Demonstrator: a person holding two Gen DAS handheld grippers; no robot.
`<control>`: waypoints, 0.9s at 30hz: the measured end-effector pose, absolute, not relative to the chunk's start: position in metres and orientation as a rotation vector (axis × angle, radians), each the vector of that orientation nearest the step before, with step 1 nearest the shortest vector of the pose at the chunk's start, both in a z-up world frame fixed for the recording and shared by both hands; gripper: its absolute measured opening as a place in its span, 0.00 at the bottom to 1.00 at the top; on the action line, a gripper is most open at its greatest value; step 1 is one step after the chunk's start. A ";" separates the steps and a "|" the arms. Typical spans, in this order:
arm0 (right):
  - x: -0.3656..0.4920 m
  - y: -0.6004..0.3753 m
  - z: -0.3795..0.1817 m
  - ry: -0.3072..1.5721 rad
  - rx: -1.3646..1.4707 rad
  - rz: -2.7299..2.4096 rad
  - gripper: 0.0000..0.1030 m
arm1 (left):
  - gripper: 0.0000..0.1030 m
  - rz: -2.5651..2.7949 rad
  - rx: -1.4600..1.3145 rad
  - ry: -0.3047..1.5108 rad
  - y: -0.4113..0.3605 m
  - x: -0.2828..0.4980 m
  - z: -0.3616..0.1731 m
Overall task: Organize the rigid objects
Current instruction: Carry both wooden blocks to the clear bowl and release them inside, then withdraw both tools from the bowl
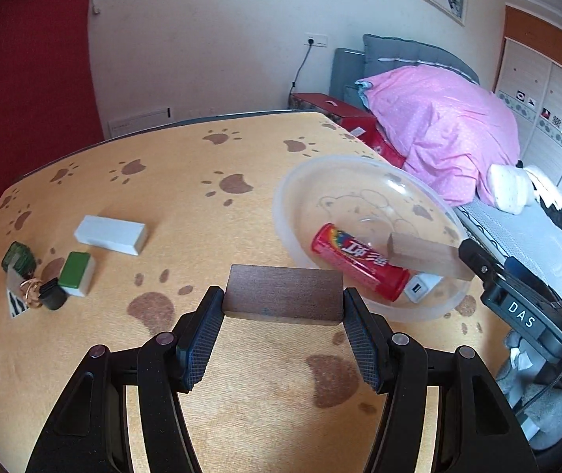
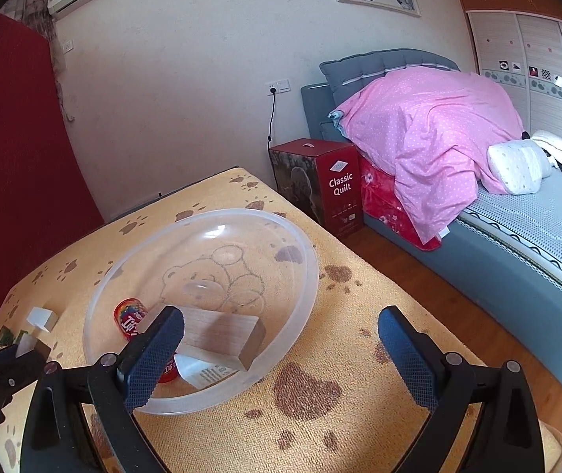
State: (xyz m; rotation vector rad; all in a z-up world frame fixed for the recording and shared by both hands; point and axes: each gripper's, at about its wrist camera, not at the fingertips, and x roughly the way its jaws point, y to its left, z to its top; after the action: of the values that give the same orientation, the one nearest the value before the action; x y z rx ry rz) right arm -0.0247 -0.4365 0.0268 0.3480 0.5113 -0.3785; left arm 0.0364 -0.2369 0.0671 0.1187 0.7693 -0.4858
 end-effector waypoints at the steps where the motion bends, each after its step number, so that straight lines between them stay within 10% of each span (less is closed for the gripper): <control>1: -0.026 -0.438 0.026 0.510 0.355 -0.380 0.98 | 0.60 -0.497 0.129 0.768 -0.242 0.037 0.067; 27: -0.029 -0.447 0.020 0.506 0.405 -0.390 0.98 | 0.76 -0.558 0.209 0.785 -0.283 0.058 0.040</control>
State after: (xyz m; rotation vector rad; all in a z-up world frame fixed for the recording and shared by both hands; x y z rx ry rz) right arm -0.0291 -0.4471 0.0205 0.4052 0.5063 -0.3896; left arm 0.0578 -0.2833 0.0398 0.2086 0.7848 -0.5582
